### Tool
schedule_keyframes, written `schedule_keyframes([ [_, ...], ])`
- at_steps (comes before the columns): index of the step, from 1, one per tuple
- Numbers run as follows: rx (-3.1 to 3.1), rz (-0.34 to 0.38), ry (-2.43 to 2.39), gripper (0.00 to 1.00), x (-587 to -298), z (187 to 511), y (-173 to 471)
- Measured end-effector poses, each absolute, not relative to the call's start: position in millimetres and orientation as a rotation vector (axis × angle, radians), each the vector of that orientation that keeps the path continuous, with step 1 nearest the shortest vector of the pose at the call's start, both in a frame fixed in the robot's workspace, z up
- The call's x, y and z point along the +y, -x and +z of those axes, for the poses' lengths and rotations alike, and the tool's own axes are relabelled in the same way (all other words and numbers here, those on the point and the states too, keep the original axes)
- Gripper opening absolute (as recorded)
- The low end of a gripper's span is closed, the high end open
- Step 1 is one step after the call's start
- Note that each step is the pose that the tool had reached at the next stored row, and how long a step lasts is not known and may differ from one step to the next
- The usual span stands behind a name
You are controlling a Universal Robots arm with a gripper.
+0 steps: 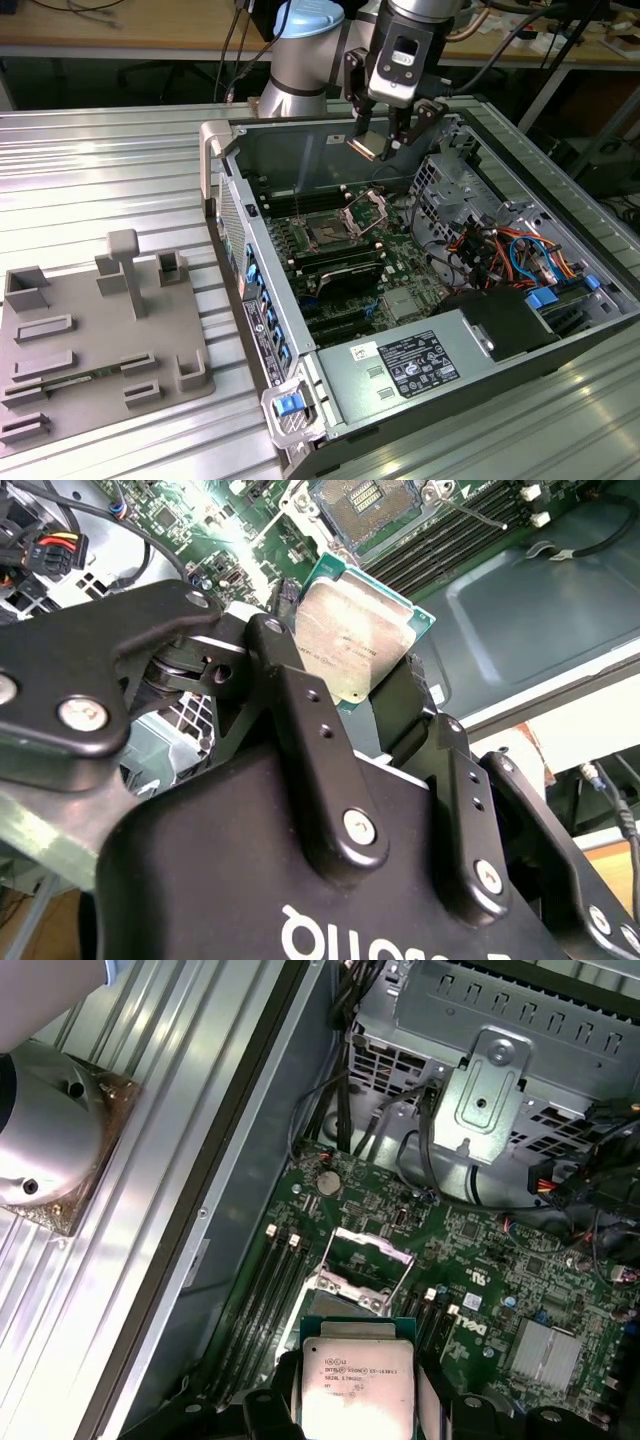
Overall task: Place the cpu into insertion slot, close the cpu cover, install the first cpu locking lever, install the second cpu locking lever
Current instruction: 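Place the cpu into insertion slot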
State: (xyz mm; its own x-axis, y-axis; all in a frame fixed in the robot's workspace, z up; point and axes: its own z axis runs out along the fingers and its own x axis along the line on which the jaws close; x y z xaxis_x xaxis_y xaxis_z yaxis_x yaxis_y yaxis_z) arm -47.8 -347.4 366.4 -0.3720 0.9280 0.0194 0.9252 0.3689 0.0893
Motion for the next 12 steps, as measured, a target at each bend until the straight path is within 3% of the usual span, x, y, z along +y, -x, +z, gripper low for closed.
schedule_keyframes([
  [12,2.504,0.130,-1.831,0.55,-347.4,366.3,48.4],
])
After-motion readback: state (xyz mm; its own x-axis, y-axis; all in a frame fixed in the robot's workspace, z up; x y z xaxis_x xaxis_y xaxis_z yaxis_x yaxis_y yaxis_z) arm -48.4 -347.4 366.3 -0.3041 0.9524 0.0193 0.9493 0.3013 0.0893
